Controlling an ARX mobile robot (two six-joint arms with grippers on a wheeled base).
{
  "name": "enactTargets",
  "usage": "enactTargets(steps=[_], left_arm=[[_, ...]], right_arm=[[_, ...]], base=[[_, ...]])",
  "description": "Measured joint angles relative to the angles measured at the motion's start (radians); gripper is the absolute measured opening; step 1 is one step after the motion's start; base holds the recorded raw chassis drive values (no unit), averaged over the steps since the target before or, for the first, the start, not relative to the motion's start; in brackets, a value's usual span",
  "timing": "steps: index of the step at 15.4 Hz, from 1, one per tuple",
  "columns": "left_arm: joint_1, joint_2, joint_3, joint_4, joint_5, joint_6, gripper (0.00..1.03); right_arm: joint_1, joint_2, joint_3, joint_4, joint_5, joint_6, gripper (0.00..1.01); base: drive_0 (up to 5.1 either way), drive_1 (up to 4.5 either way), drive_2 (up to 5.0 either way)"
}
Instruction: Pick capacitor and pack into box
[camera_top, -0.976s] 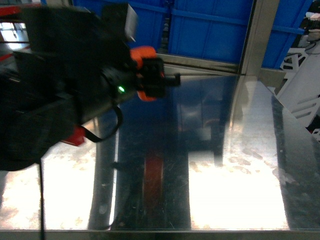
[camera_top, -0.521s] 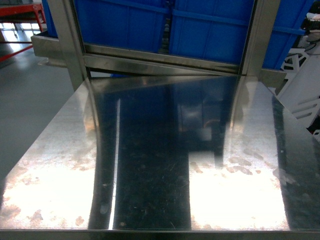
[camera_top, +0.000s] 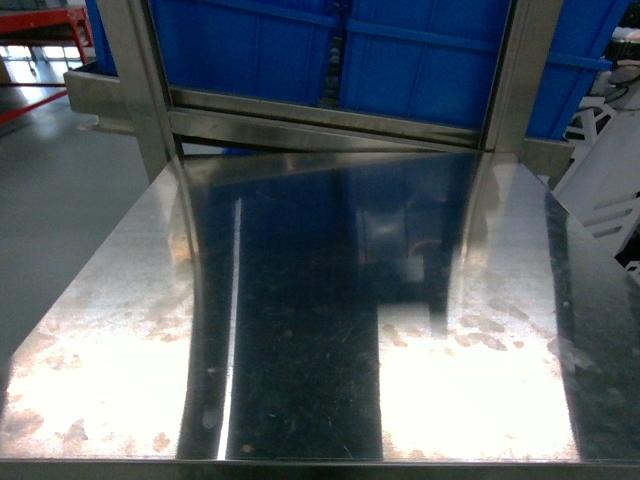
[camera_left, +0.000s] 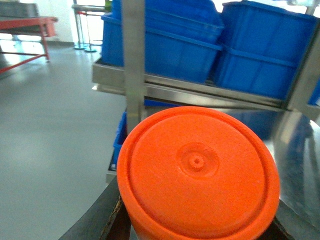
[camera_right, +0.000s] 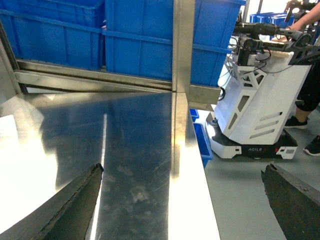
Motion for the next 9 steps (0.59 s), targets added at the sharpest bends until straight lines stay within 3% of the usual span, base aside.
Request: enactTargets(steps=[2, 9], left_arm=[[-0.013, -0.033, -0.054, 0.024, -0.024, 0.027, 0.46], [-0.009, -0.11, -0.16, 0.056, -0.022, 0.03, 0.46]], right_arm=[[0.0, 0.0, 0.0, 0.0, 0.001, 0.0, 0.98], [0.0, 0.0, 0.0, 0.0, 0.0, 0.0, 0.98]], base=[[0.0, 0.0, 0.0], [0.0, 0.0, 0.0]])
